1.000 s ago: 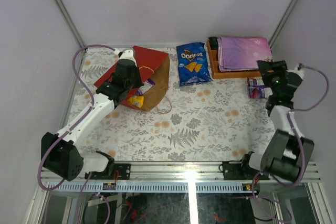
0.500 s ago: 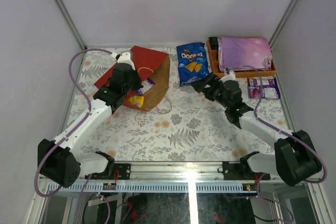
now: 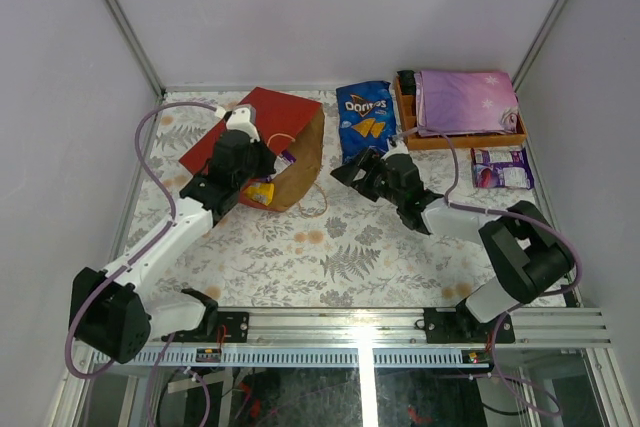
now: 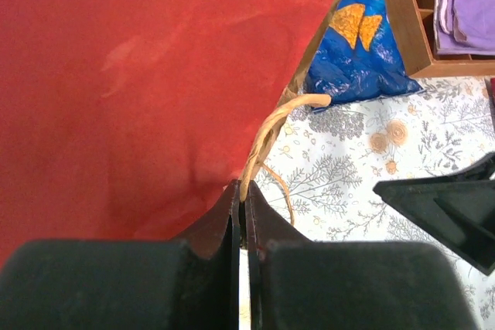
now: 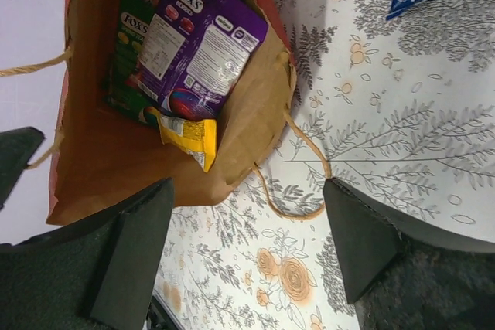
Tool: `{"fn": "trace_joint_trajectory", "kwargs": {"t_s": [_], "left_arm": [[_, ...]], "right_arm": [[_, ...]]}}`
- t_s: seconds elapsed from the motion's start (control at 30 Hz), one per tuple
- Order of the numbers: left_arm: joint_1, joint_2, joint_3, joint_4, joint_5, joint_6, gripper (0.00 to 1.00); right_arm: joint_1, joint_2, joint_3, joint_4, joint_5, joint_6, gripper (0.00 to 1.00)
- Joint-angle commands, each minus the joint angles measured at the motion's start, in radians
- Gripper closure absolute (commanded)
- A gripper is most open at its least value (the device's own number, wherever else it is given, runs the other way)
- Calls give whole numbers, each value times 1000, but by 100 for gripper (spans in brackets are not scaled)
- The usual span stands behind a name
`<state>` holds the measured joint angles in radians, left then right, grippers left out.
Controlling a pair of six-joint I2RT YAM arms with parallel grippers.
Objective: Take the snacks out of the paper bag
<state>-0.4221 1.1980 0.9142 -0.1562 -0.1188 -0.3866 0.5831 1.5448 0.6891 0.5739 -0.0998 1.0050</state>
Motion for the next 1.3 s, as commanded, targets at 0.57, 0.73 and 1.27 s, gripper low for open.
{"fn": "trace_joint_trajectory", "kwargs": {"t_s": [0.57, 0.73, 1.27], "left_arm": [[-16, -105, -158, 283, 139, 88, 100], [-14, -76, -136, 260, 84, 71, 100], [-15, -15, -98, 220, 157, 71, 100]], "right_arm": [[103, 330, 222, 322, -48, 229, 28], [132, 412, 280, 342, -11, 287, 29], [197, 636, 430, 278, 48, 391, 43]]}}
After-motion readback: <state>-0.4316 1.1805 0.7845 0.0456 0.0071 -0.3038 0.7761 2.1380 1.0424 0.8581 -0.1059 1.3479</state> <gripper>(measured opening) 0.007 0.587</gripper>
